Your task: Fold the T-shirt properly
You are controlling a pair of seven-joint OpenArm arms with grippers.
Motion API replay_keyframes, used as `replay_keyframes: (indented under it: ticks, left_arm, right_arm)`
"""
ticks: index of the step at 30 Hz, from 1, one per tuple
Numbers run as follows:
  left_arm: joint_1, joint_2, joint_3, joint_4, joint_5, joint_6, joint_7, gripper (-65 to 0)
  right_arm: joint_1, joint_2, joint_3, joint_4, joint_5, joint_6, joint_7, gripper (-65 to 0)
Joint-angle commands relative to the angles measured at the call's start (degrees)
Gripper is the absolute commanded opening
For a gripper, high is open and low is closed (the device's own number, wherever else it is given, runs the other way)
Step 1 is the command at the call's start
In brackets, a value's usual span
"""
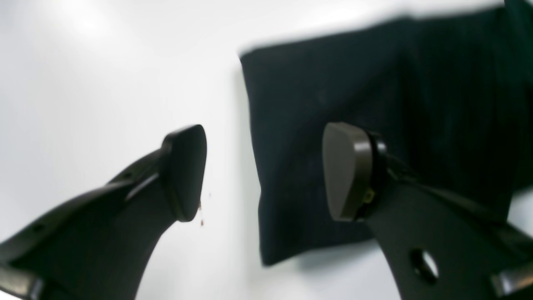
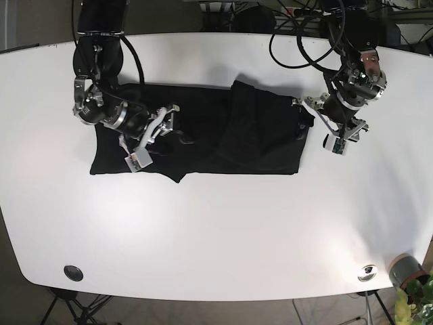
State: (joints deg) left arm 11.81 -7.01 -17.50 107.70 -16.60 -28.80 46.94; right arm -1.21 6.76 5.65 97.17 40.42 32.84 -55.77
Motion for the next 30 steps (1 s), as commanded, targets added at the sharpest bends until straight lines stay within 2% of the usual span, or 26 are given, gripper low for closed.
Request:
replay_keyframes:
  ticks: [1, 2, 6, 8, 16, 27, 30]
  left_arm:
    - [0.54, -1.39, -0.39, 0.92, -0.59, -0.61, -1.71, -24.2]
    - [1.15, -1.65, -0.39, 0.92, -0.59, -0.70, -1.79, -24.2]
    - [1.51, -1.65, -0.57, 0.56, -0.23, -1.05, -1.79, -24.3]
    - [2.38, -1.65, -0.57, -0.23, -0.41, -1.05, -1.88, -24.3]
    - [2.91, -3.24, -0.57, -4.10, -0.32, -2.54, -1.88, -24.3]
    - [3.00, -3.32, -0.57, -8.58, -0.32, -2.98, -1.97, -24.3]
    - [3.00, -3.32, -0.57, -9.11, -0.32, -2.98, -1.97, -24.3]
  right_arm:
    - [1.34, -0.83, -2.79, 0.55, 1.11, 0.00, 1.48, -22.0]
    - [1.34, -1.27, -4.02, 0.02, 1.11, -0.27, 1.57, -22.0]
    - [4.07, -2.76, -5.43, -3.93, 1.20, -3.52, 1.57, -22.0]
    - [5.30, -3.38, -6.84, -6.75, 1.20, -4.22, 1.66, -22.0]
    - [11.28, -5.14, -9.39, -17.30, 1.38, -4.31, 1.75, -22.0]
    - [11.72, -8.48, -11.14, -19.76, 1.38, -4.31, 1.57, -23.0]
    - [11.63, -8.48, -12.64, -19.85, 1.20, -4.31, 1.83, -29.6]
